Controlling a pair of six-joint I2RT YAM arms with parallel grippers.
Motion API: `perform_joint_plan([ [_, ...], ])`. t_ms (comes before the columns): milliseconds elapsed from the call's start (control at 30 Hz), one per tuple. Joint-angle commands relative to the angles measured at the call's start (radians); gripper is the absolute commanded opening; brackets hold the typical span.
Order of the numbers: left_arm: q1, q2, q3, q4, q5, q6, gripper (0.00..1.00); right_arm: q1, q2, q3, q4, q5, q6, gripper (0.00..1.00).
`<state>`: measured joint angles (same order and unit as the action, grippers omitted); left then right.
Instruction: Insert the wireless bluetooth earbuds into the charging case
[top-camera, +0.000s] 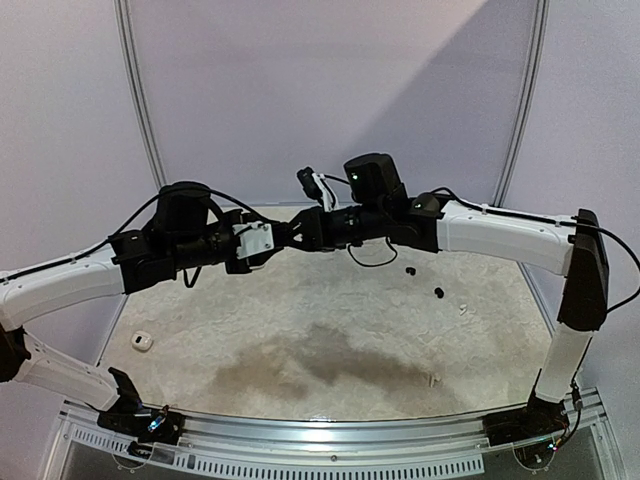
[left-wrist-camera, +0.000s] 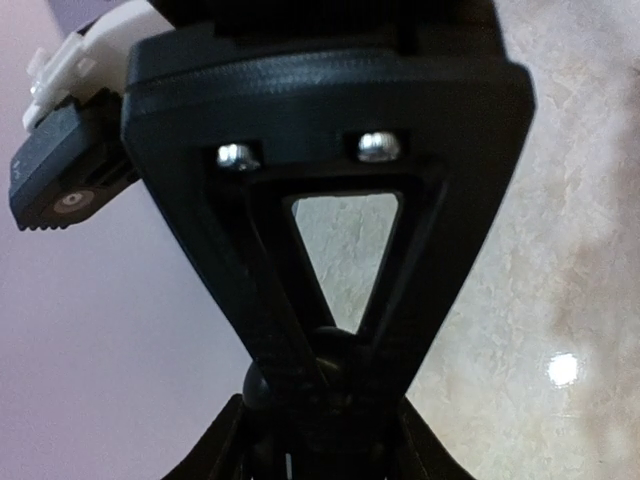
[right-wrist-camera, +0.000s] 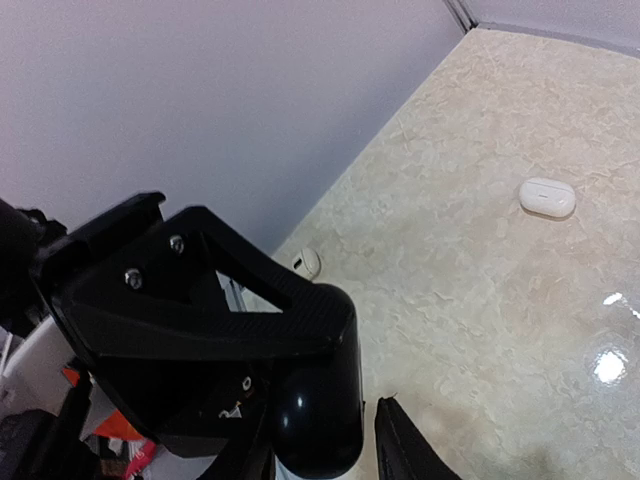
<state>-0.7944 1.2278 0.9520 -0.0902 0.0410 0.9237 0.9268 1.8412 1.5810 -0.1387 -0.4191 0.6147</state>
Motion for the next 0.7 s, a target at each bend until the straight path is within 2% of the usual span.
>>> perform_joint_plan([
  [0,-0.018,0.003,-0.007,0.035,0.017,0.007,0.00,0.007,0.019,0.006,-0.007,0.011,0.003,0.19],
  [100,-0.019,0.001,-0.006,0.034,0.022,0.010,0.00,0.007,0.000,-0.005,0.009,0.032,0.002,0.02],
  [167,-0.019,-0.005,-0.003,0.033,0.023,-0.014,0.00,0.006,-0.012,-0.010,-0.003,0.042,-0.013,0.00],
  [200,-0.016,-0.008,0.000,0.029,0.024,-0.040,0.38,0.007,-0.022,-0.015,-0.011,0.052,-0.024,0.00],
  [267,-0.011,-0.019,0.008,0.010,0.032,-0.110,0.93,0.007,-0.054,-0.035,-0.026,0.075,-0.069,0.00],
  [300,-0.004,-0.025,0.019,-0.013,0.044,-0.159,0.99,0.007,-0.071,-0.047,-0.033,0.089,-0.101,0.00],
  [400,0.068,-0.040,0.072,-0.128,0.206,-0.335,0.99,0.002,-0.163,-0.093,-0.054,0.129,-0.227,0.00],
  [500,0.179,-0.049,0.103,-0.179,0.489,-0.500,0.99,-0.024,-0.270,-0.164,0.003,0.092,-0.360,0.00],
  [567,0.210,-0.044,0.104,-0.159,0.611,-0.570,0.98,-0.040,-0.327,-0.219,0.092,0.003,-0.427,0.00],
  [667,0.268,-0.030,0.073,-0.009,0.748,-0.740,0.87,-0.044,-0.391,-0.266,0.194,-0.089,-0.584,0.00],
])
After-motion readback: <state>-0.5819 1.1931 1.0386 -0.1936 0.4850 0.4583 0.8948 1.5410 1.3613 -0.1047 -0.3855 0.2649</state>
